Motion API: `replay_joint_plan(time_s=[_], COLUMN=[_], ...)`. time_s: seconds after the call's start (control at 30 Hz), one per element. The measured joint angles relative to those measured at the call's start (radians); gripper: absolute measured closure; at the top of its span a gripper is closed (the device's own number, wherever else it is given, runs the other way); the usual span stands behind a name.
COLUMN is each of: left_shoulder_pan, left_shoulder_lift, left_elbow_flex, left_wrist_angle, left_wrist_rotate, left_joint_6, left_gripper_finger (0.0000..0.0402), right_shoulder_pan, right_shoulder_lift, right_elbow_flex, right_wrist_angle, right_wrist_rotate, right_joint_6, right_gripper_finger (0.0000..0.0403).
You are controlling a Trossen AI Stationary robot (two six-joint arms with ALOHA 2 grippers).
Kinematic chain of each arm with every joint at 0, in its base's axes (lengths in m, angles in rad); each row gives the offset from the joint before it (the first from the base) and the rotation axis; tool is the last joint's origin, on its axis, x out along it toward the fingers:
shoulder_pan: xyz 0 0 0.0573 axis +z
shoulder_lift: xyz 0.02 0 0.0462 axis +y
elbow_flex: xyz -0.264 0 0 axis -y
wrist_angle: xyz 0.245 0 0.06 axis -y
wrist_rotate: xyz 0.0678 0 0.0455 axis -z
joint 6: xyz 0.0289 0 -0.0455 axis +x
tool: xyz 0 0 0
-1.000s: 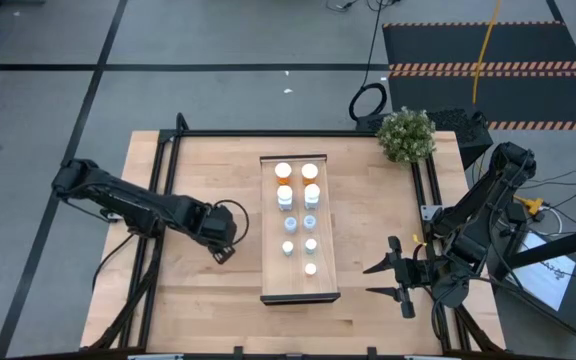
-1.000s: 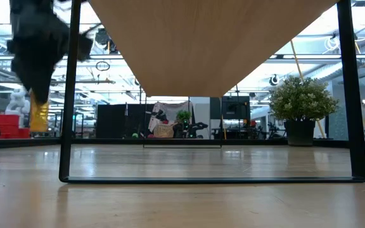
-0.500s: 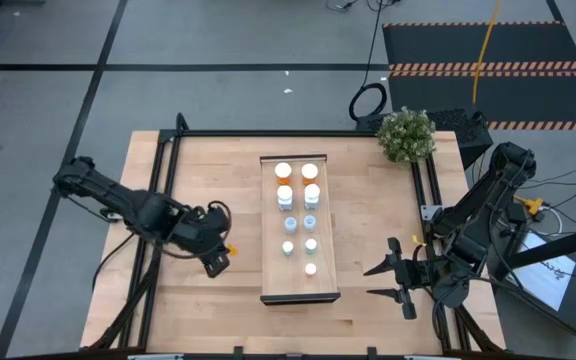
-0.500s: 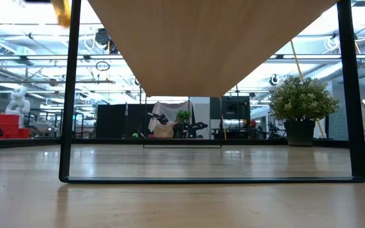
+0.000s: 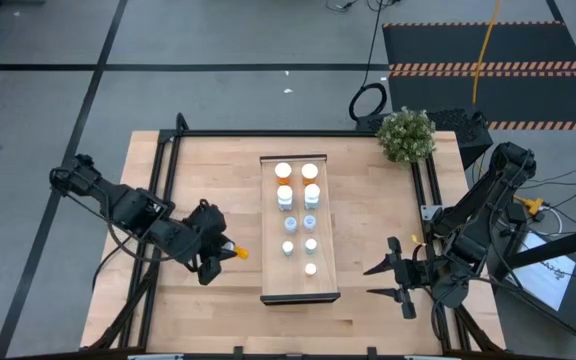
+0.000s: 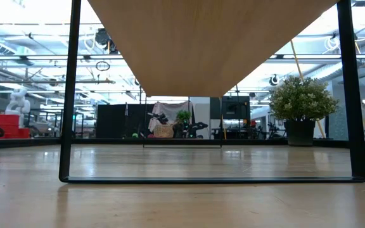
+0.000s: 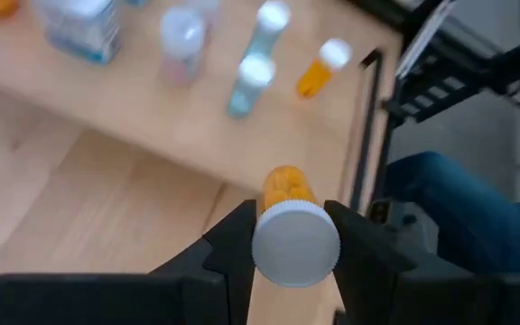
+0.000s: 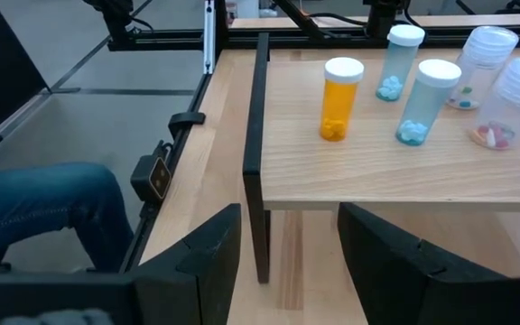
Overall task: Pick and place medicine bottles onto shelf by color
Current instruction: Put the orange pill on the shelf aligned with the other small orange pill bottle
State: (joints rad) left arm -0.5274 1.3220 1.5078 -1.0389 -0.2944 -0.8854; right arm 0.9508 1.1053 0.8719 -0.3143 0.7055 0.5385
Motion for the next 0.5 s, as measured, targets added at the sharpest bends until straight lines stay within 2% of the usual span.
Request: replay_joint_plan(time_s=[0.37, 0.5], left_shoulder_pan=[0.006, 0.007], left_shoulder_lift=[0.021, 0.079], left_elbow_flex=[0.009, 0.067], left_wrist_angle=[0.252, 0.248], left_wrist_rotate=[-0.028, -0.025], left_joint_6=[0.142, 0.197], left_gripper_finger=[0.0273, 0.0273], right_shoulder_pan=[0.000, 0.000], right_shoulder_lift=[0.000, 0.000], right_elbow_flex=[0.000, 0.000], right_wrist_angle=[-0.010, -0.012], right_wrist_rotate=[0.000, 0.000], right_joint_6=[0.000, 0.000], right_gripper_finger=[0.0220, 0.0220])
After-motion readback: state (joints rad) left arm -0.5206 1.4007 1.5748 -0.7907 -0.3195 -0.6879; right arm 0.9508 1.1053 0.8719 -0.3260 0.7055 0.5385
